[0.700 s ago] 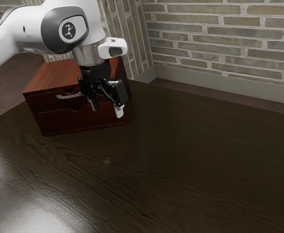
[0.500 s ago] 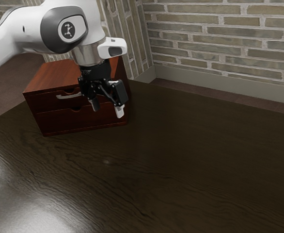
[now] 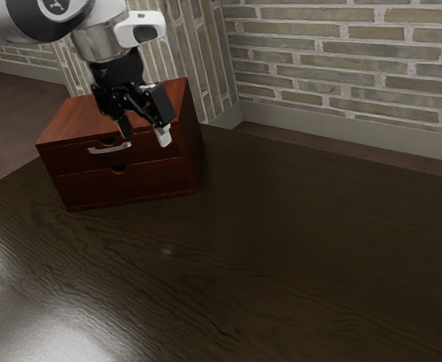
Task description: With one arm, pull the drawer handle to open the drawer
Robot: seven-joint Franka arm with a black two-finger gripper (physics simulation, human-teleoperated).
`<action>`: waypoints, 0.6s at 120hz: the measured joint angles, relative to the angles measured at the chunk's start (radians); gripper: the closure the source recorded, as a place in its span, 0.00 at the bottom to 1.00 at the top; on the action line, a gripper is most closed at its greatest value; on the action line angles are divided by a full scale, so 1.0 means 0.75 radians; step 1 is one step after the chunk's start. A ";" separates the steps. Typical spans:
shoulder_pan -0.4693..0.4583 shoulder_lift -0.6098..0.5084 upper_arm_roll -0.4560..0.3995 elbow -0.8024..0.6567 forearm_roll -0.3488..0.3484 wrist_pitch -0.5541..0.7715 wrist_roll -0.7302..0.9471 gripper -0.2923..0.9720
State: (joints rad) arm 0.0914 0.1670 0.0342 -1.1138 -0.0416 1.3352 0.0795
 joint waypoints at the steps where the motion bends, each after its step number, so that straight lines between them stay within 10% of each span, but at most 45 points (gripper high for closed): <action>1: -0.001 0.000 0.000 -0.005 0.000 0.001 0.000 0.23; 72: 0.095 -0.216 0.015 -0.518 0.041 0.166 0.322 0.23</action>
State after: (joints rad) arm 0.1629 0.0047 0.0455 -1.5025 -0.0106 1.4599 0.3212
